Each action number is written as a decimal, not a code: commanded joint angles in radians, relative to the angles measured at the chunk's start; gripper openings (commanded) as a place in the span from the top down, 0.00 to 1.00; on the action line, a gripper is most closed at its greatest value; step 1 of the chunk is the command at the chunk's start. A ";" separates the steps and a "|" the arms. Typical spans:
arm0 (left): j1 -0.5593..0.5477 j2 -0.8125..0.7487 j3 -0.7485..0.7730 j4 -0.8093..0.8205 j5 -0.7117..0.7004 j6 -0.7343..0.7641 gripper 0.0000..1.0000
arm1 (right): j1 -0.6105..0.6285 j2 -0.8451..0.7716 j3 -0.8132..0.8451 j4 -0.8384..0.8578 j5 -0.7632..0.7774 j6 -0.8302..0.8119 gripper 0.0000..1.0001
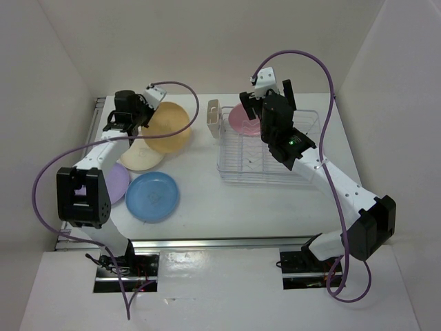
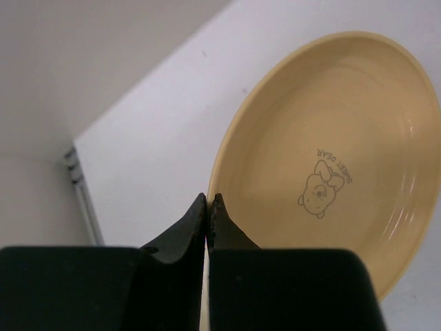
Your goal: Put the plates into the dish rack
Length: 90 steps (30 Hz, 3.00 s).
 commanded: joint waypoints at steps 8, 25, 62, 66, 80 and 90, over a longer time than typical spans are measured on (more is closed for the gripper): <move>-0.027 -0.146 -0.098 0.774 0.319 0.007 1.00 | -0.004 -0.007 0.005 0.042 0.041 -0.027 0.00; -0.459 0.062 -0.066 1.100 0.138 0.368 1.00 | -0.004 -0.016 -0.013 0.051 0.078 -0.045 0.00; -0.582 0.430 0.196 0.982 -0.028 0.463 1.00 | -0.051 -0.071 -0.081 0.037 0.050 -0.016 0.00; -0.582 0.410 0.198 0.961 -0.003 0.475 1.00 | -0.051 -0.071 -0.093 0.046 0.050 -0.016 0.00; -0.573 0.335 -0.046 0.999 -0.061 0.435 1.00 | -0.051 -0.082 -0.102 0.046 0.060 -0.025 0.00; -0.582 0.306 -0.006 0.933 -0.026 0.363 0.25 | -0.051 -0.073 -0.102 0.046 0.050 -0.016 0.00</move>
